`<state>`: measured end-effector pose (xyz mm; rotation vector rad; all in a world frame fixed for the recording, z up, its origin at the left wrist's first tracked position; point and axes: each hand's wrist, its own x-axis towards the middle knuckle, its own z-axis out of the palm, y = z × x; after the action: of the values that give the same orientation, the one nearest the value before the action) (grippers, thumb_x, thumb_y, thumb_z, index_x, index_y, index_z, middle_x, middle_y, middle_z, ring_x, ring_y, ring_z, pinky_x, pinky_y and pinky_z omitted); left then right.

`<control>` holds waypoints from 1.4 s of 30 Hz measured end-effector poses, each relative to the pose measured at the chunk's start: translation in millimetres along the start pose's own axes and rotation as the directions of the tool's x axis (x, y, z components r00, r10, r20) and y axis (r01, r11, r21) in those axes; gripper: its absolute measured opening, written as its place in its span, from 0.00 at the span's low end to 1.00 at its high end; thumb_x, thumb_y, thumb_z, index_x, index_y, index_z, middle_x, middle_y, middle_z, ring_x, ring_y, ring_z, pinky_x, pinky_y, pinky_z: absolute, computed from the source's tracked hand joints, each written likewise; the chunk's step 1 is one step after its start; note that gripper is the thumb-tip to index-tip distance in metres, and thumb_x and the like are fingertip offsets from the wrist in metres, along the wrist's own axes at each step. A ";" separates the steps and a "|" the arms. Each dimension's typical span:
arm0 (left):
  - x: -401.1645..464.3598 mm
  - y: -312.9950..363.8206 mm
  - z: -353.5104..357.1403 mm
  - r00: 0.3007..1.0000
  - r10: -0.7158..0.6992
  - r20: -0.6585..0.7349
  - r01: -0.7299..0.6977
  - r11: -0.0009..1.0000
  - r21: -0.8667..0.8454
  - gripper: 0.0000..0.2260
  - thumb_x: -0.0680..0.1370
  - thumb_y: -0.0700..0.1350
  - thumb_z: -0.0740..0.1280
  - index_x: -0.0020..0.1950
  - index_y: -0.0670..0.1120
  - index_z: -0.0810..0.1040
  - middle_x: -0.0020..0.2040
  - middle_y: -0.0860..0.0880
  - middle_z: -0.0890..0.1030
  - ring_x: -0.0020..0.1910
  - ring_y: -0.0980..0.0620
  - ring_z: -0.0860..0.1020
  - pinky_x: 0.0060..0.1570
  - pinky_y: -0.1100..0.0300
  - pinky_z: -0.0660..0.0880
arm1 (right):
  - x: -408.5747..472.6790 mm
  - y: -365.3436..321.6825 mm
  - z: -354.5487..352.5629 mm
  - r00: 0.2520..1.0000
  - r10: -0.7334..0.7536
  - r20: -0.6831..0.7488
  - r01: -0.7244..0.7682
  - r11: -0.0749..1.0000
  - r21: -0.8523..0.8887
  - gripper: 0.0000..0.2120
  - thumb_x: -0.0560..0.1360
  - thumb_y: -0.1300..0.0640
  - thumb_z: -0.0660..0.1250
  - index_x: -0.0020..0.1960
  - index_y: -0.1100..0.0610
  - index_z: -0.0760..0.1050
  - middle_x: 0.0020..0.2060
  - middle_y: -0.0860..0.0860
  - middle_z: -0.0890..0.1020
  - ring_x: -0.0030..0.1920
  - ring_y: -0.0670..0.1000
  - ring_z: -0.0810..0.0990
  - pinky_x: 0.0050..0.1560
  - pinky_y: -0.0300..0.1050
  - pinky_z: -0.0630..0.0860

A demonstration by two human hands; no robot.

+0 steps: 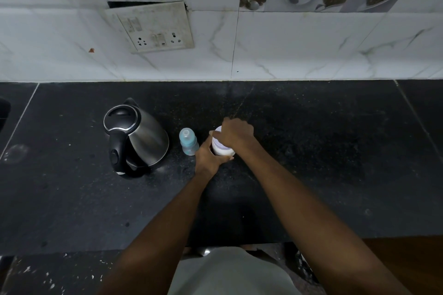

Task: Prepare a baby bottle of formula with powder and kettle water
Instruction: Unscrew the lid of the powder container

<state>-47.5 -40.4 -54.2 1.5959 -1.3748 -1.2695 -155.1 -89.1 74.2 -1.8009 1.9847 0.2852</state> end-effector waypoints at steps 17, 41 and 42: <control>-3.5 9.1 -2.3 0.999 -0.044 0.021 0.043 0.999 0.027 0.33 0.67 0.41 0.83 0.70 0.49 0.76 0.58 0.53 0.84 0.58 0.55 0.81 0.56 0.65 0.75 | -4.8 -8.7 7.4 0.997 -0.005 -0.074 -0.002 0.997 -0.083 0.31 0.81 0.35 0.61 0.72 0.58 0.72 0.65 0.59 0.78 0.63 0.58 0.79 0.55 0.50 0.75; -10.2 20.5 0.1 0.995 -0.099 0.003 0.098 0.995 0.032 0.48 0.64 0.41 0.86 0.79 0.45 0.66 0.71 0.49 0.77 0.72 0.48 0.73 0.74 0.49 0.71 | -25.4 96.8 29.4 0.959 -0.154 -0.239 0.282 0.423 0.861 0.28 0.69 0.65 0.80 0.61 0.47 0.73 0.65 0.46 0.75 0.67 0.50 0.77 0.62 0.52 0.80; -11.1 22.8 -0.1 0.992 -0.130 0.003 0.129 0.990 0.052 0.52 0.65 0.43 0.86 0.83 0.43 0.61 0.76 0.46 0.73 0.76 0.45 0.71 0.77 0.49 0.68 | -28.5 102.0 33.1 0.967 -0.100 -0.235 0.255 0.364 0.896 0.29 0.68 0.66 0.80 0.62 0.47 0.72 0.65 0.48 0.75 0.67 0.51 0.77 0.61 0.50 0.80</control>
<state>-54.4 -34.7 -30.5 1.7424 -1.3361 -1.3249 -247.7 -36.1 43.6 -1.2037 1.4322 -0.9226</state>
